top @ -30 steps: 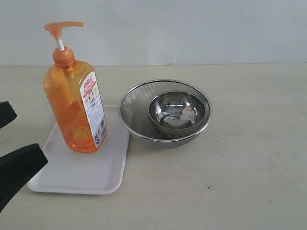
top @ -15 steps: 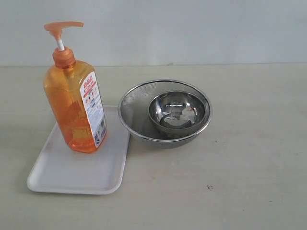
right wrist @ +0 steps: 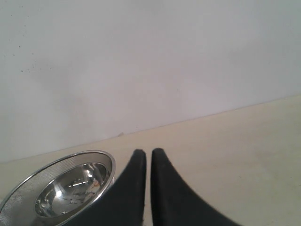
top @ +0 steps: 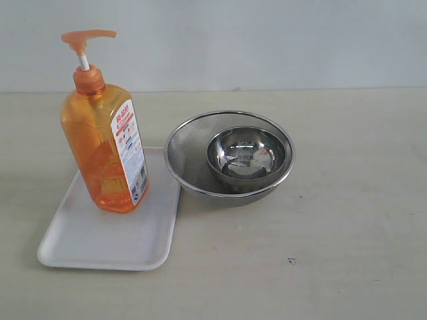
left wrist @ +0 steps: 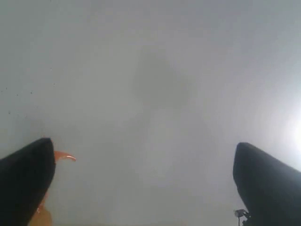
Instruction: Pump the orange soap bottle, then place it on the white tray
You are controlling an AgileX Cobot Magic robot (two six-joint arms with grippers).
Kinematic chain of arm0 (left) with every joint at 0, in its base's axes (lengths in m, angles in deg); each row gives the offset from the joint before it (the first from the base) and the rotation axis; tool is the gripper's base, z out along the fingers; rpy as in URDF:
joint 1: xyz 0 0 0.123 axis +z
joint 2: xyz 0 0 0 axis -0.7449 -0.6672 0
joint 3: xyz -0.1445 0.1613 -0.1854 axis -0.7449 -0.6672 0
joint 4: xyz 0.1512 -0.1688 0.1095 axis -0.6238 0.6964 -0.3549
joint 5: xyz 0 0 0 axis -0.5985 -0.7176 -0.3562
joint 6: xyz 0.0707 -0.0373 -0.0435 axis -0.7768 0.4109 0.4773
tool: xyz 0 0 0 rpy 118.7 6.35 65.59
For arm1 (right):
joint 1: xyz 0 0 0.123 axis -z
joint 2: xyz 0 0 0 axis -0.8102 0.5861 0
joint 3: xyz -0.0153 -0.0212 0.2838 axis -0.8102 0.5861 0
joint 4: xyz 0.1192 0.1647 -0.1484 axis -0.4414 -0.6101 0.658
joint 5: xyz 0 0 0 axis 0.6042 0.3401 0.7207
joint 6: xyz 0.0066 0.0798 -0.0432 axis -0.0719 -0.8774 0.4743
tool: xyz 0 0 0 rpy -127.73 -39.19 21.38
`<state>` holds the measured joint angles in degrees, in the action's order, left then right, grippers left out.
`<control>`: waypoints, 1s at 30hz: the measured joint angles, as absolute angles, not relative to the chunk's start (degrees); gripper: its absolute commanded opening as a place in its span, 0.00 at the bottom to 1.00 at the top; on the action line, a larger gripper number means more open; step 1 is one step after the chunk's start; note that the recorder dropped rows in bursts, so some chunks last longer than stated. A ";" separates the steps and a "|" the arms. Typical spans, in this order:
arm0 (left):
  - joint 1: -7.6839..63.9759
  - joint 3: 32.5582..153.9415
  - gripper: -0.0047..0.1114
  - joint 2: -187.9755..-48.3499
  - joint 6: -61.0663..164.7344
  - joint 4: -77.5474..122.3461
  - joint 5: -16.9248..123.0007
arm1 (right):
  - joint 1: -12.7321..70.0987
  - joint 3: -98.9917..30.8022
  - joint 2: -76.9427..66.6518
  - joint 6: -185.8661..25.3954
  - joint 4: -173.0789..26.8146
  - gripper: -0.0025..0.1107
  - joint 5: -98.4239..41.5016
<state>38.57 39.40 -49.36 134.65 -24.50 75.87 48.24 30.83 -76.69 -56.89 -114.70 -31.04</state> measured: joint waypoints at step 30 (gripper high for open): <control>42.13 38.76 0.08 -48.35 139.36 -23.19 89.53 | 48.24 30.83 -76.69 -56.89 -114.70 0.02 -31.04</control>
<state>42.13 38.76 -48.35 139.36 -23.19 89.53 48.24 30.83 -76.69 -56.89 -114.70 -31.04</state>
